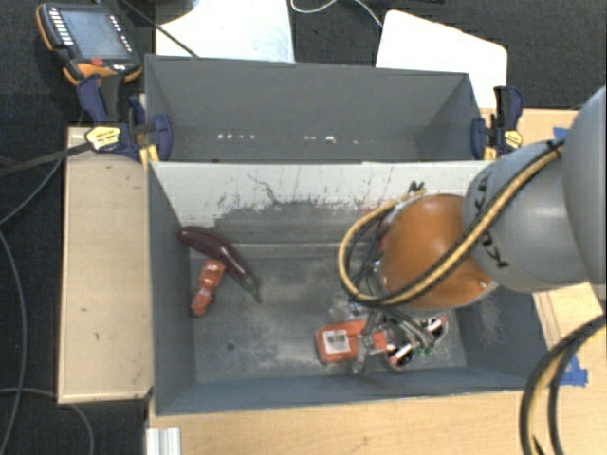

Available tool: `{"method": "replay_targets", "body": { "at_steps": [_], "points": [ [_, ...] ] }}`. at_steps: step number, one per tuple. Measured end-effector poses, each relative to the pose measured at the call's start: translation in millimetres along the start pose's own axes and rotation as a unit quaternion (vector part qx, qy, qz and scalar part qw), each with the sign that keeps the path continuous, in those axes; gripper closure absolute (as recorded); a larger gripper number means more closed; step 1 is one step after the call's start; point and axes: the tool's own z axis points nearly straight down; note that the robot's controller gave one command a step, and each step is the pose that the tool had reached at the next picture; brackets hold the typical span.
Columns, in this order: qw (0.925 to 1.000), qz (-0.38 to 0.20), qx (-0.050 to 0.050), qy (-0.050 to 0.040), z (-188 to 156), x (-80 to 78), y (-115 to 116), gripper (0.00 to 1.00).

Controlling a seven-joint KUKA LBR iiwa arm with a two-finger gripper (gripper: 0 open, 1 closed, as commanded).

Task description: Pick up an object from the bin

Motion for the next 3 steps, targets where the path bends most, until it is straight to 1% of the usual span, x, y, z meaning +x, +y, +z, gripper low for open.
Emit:
{"method": "replay_targets", "body": {
  "at_steps": [3],
  "points": [
    [1.0, 0.003, 0.0, 0.0001, 0.1, 0.1, 0.1, 1.0]
  ]
}}
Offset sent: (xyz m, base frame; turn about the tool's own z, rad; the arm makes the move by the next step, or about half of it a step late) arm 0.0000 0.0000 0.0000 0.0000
